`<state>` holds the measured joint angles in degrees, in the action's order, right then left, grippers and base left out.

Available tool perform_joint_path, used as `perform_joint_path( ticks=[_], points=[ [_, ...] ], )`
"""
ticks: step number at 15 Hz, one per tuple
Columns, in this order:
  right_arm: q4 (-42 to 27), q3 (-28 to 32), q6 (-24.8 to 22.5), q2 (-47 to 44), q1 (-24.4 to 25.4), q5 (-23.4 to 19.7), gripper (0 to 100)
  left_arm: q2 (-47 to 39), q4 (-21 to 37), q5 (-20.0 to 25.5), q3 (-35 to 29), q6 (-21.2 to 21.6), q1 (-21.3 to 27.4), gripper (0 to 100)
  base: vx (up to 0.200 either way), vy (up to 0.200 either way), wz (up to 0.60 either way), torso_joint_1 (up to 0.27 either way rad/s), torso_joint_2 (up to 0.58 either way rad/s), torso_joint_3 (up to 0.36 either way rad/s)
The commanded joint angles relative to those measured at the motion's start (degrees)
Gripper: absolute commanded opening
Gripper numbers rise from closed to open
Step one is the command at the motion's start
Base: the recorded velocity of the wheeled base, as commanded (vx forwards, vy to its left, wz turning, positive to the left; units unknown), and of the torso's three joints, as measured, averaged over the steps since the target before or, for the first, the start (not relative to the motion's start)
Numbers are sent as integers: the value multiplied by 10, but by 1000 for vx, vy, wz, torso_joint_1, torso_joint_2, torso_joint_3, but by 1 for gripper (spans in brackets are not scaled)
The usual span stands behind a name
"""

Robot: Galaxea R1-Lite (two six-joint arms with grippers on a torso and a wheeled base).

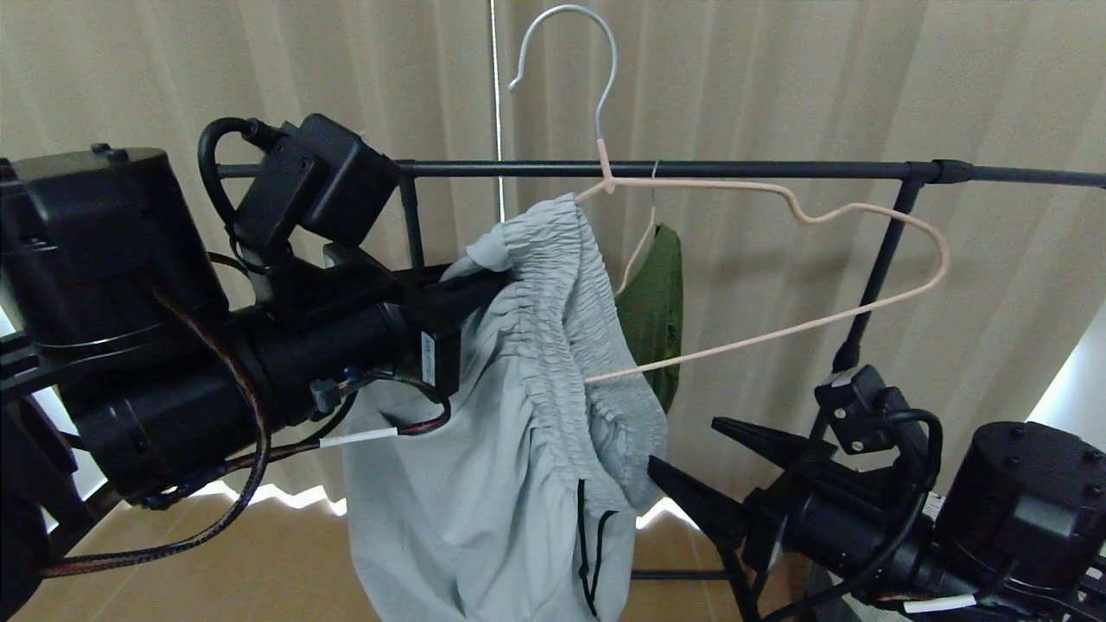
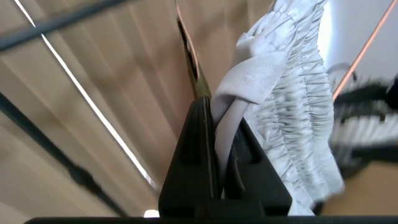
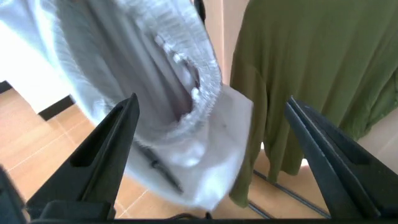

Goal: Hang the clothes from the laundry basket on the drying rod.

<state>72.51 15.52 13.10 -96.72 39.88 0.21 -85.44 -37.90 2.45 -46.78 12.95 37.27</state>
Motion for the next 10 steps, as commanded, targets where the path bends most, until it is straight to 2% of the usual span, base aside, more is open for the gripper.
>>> perform_joint_path(
  ticks=[1,6,8,10],
  points=[
    [54,-11,-3,-71,-15,1,100,0,-5,0,4,0,1,0,0,0,0,0,0,0],
    [65,-17,-11,-78,-66,2,100,1,-6,-2,3,3,-4,0,0,0,0,0,0,0],
    [43,-27,-40,-42,-96,2,100,3,-6,-2,2,3,-12,0,0,0,0,0,0,0],
    [-18,-25,-71,16,-132,2,100,8,-6,-3,8,4,-23,0,0,0,0,0,0,0]
  ],
)
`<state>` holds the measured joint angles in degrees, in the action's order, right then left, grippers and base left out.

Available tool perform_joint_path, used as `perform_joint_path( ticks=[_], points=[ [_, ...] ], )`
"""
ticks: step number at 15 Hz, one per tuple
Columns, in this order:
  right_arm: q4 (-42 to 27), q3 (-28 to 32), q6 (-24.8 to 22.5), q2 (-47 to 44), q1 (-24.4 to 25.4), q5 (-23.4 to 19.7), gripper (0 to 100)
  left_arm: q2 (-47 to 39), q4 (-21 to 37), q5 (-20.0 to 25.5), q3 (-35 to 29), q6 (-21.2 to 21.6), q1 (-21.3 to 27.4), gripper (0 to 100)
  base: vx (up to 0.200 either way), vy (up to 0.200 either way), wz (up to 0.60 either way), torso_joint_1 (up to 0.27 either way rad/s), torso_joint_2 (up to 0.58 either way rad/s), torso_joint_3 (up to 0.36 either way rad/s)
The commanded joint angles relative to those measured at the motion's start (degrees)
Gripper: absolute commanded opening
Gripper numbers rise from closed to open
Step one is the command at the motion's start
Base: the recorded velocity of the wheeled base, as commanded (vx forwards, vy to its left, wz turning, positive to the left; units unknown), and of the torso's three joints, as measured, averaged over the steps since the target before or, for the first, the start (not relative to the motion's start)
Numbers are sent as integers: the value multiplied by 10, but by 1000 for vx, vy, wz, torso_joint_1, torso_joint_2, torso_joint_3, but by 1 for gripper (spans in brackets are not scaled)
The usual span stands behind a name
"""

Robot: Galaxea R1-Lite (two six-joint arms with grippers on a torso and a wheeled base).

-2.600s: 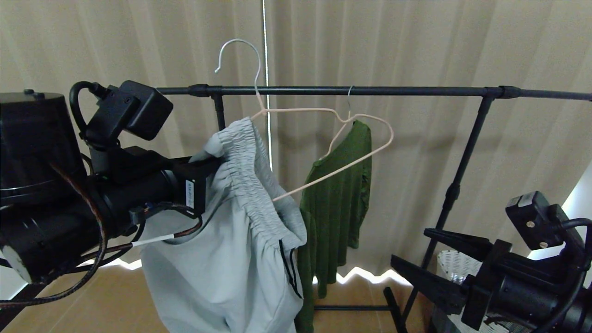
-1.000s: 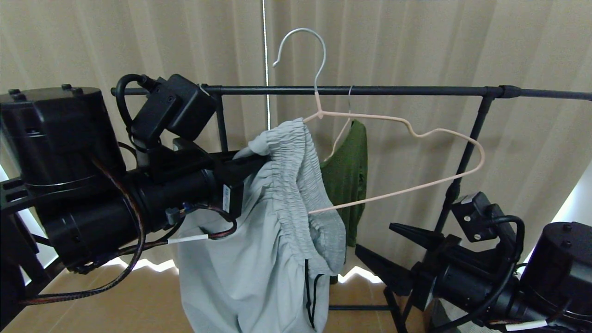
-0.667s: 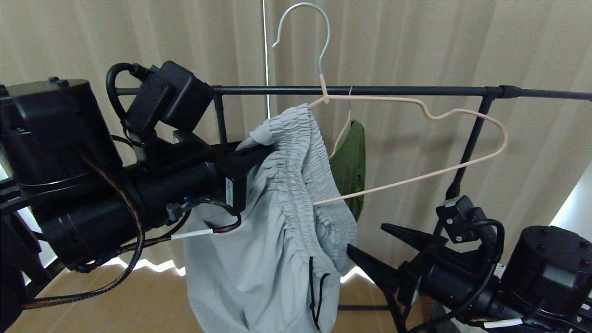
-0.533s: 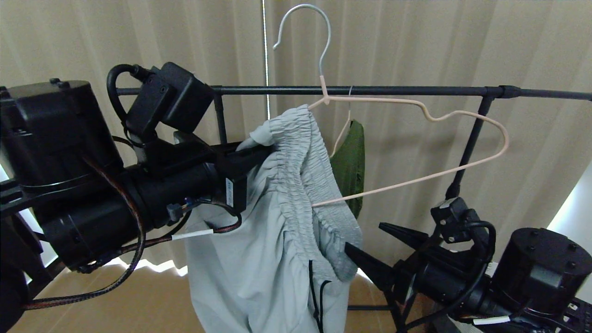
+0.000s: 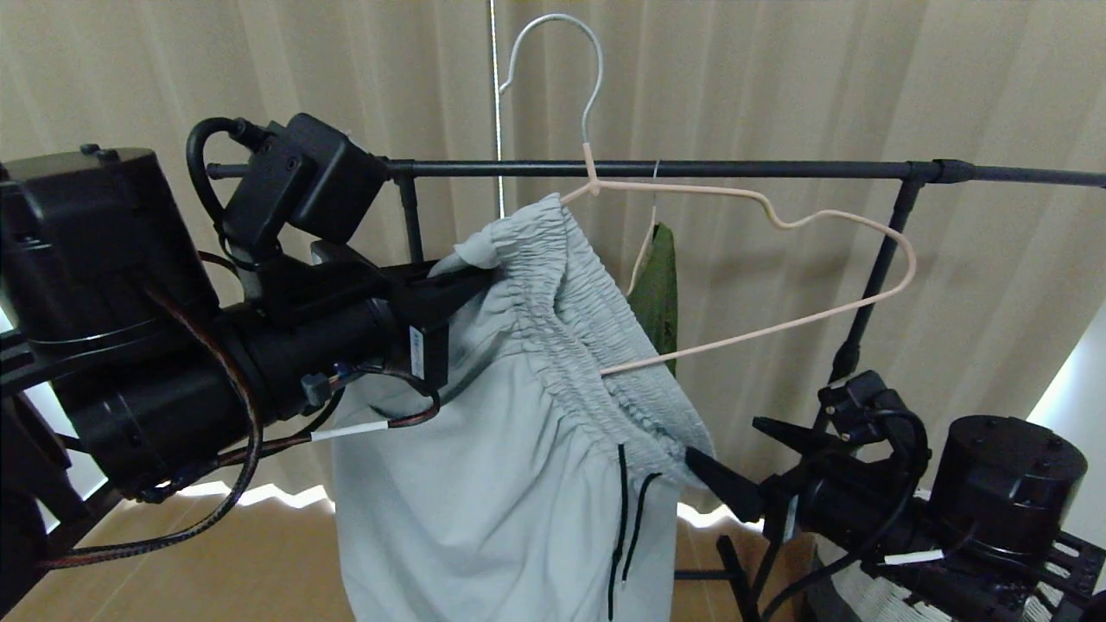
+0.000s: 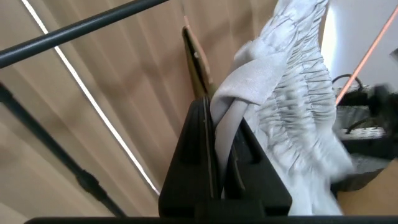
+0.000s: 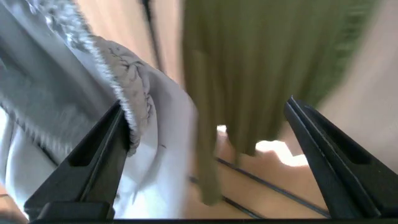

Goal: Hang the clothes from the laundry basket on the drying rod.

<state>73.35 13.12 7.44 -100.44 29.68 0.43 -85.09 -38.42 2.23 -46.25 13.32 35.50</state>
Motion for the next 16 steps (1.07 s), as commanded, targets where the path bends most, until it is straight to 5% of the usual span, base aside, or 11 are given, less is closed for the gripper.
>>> perform_joint_path(
  ticks=[1,6,9,10,16],
  points=[
    [-56,2,-18,76,-41,0,100,14,0,0,12,0,-9,0,0,0,0,0,0,0],
    [-153,59,-40,127,-113,0,100,41,3,-4,67,59,-38,0,0,0,0,0,0,0],
    [-321,132,-52,199,-128,0,100,40,0,-4,97,151,-99,0,0,0,0,0,0,0],
    [-397,169,-53,222,-129,0,100,50,0,-4,106,153,-105,0,0,0,0,0,0,0],
    [-530,277,-60,250,-105,-3,100,73,3,-30,180,166,-105,0,0,0,0,0,0,0]
  ],
)
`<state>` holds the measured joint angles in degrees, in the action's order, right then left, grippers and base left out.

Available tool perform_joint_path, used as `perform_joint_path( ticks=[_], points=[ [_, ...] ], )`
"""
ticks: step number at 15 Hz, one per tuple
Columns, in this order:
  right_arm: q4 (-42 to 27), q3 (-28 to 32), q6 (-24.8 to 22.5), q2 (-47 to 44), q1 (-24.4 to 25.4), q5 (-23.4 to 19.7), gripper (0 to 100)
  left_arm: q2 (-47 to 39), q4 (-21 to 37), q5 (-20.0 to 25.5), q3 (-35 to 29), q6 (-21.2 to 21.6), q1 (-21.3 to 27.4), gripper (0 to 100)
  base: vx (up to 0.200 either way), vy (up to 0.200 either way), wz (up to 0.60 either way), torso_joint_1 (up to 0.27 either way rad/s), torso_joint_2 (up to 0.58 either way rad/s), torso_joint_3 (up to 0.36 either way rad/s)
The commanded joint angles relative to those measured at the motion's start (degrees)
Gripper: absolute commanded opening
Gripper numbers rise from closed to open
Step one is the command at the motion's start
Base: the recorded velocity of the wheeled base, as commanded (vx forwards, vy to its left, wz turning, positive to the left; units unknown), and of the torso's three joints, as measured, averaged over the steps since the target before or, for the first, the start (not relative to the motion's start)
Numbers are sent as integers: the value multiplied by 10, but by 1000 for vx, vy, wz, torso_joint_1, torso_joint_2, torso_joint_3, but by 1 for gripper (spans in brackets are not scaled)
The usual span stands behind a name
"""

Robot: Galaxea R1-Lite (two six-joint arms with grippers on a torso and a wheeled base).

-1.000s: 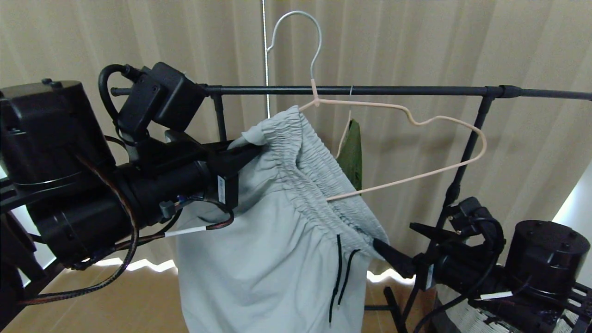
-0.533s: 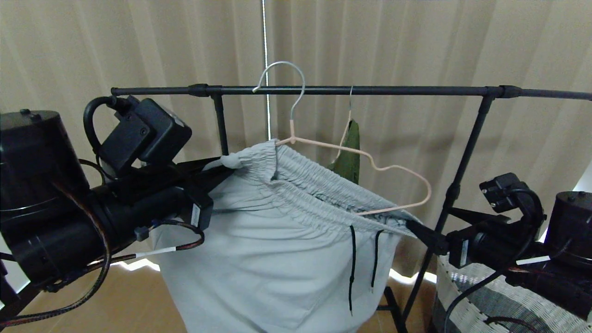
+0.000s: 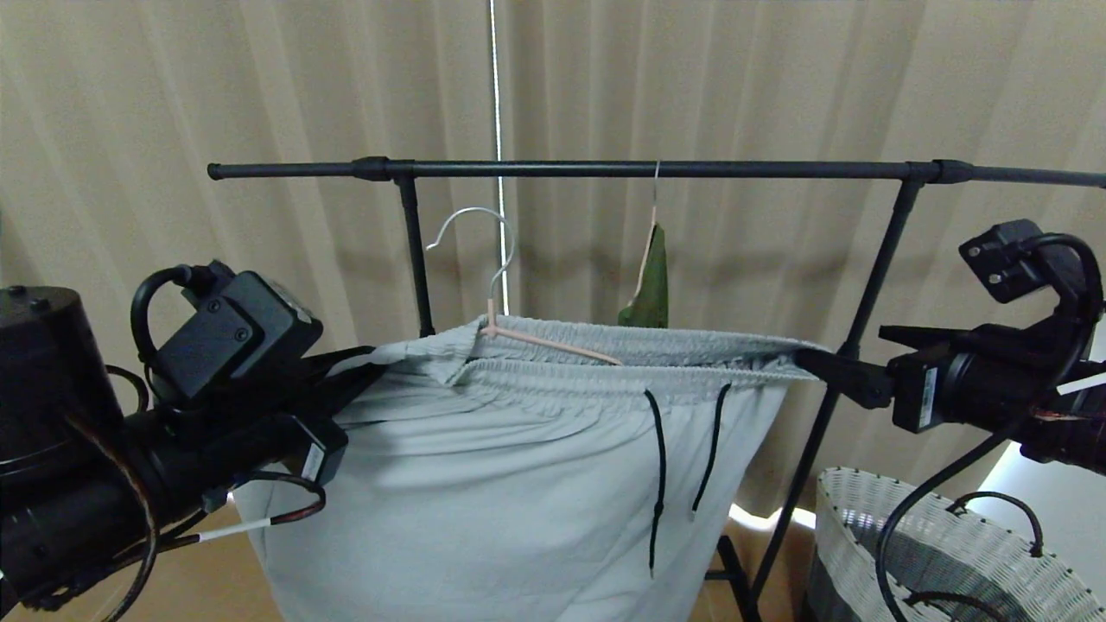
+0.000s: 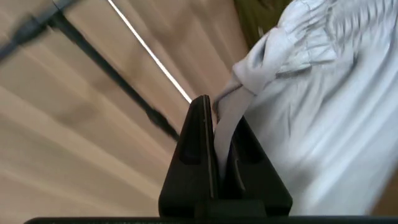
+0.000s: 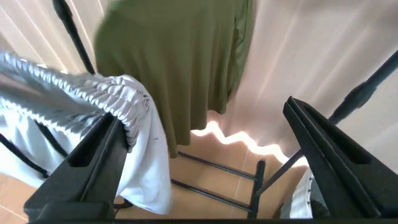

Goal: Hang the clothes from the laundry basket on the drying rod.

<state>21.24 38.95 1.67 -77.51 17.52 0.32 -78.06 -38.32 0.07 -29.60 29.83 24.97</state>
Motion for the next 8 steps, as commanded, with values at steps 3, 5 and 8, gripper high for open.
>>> perform_joint_path(
  ticks=[3,5,8],
  points=[
    [-21,16,-40,35,95,-5,100,-15,-1,-83,-9,-14,19,0,0,0,0,0,0,0],
    [-22,16,-88,29,130,-8,100,-19,0,-86,-27,-47,32,0,0,0,0,0,0,0],
    [-37,29,-136,17,174,-15,100,-19,-1,-100,-32,-95,61,0,0,0,0,0,0,0]
  ],
)
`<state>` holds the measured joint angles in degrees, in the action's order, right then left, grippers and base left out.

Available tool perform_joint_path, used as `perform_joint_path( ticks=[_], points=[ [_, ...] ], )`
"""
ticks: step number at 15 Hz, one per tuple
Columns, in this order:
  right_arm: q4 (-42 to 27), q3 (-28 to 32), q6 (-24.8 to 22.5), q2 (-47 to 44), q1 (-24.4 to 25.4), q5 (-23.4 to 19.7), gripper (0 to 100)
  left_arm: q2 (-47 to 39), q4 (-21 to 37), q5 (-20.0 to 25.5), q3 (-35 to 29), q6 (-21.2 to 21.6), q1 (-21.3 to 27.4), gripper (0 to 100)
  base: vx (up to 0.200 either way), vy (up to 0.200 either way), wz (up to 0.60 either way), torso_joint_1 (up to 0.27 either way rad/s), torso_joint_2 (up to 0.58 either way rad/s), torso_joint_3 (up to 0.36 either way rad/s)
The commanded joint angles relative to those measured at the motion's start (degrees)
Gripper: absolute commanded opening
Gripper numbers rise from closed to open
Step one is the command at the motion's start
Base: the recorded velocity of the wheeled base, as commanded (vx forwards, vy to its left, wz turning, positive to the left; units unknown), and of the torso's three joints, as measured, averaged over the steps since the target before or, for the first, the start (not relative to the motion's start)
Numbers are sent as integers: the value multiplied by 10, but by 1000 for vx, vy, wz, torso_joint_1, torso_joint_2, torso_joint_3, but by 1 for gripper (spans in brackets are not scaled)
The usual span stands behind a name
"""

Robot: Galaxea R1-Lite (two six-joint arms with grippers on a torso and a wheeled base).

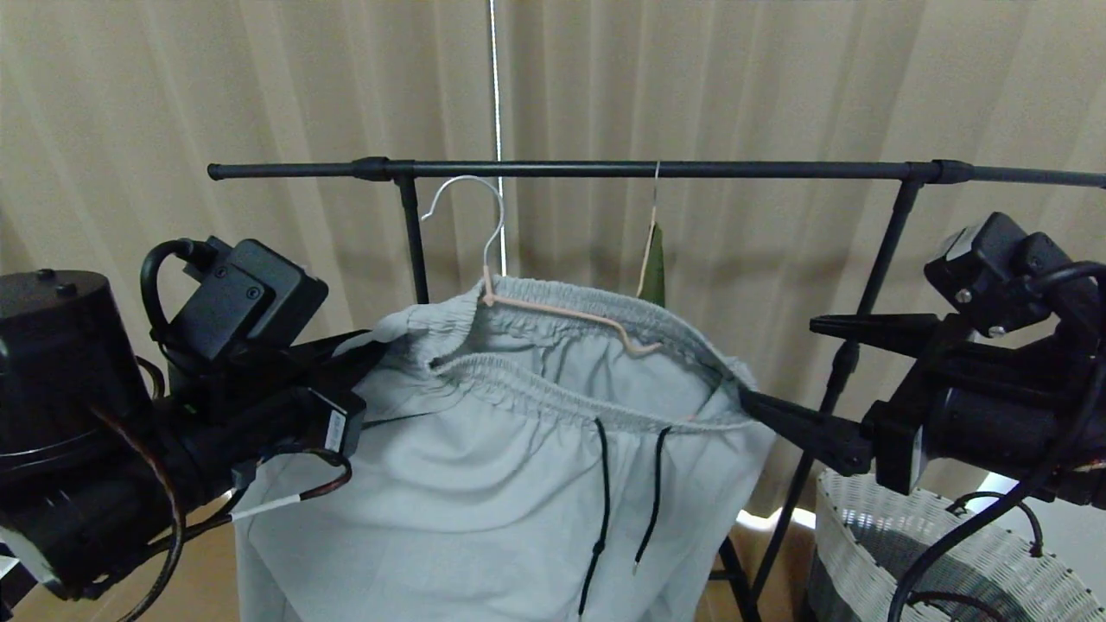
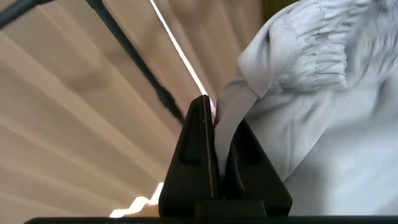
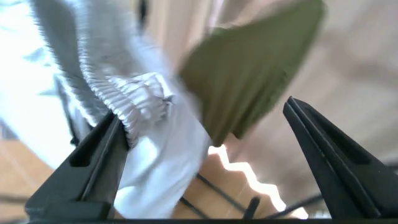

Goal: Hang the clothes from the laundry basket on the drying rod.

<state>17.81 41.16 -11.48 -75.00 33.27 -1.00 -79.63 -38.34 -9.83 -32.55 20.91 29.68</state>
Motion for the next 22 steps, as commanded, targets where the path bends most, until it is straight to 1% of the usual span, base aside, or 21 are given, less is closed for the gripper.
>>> perform_joint_path(
  ticks=[1,2,4,5,7,9,16,17,22],
  points=[
    [-3,10,-14,-13,17,-1,100,-4,-1,-2,-2,-9,16,0,0,0,0,0,0,0],
    [-3,24,-35,-26,18,-1,100,-4,-1,-1,-1,-10,26,0,0,0,0,0,0,0],
    [1,49,-56,-56,21,-1,100,-4,-1,-1,-1,-11,42,0,0,0,0,0,0,0],
    [2,54,-60,-65,21,-1,100,-4,-1,0,-1,-11,47,0,0,0,0,0,0,0],
    [3,89,-65,-103,36,0,100,-4,-2,0,-1,-10,62,0,0,0,0,0,0,0],
    [1,111,-66,-125,45,2,100,-7,-2,1,-1,-8,76,0,0,0,0,0,0,0],
    [4,111,-71,-147,51,0,100,-3,-2,2,-1,-4,112,0,0,0,0,0,0,0],
    [4,111,-71,-150,51,0,0,-3,-2,2,-2,-4,114,0,0,0,0,0,0,0],
    [5,107,-71,-147,51,-1,0,-2,-2,2,-3,-6,113,0,0,0,0,0,0,0]
  ],
)
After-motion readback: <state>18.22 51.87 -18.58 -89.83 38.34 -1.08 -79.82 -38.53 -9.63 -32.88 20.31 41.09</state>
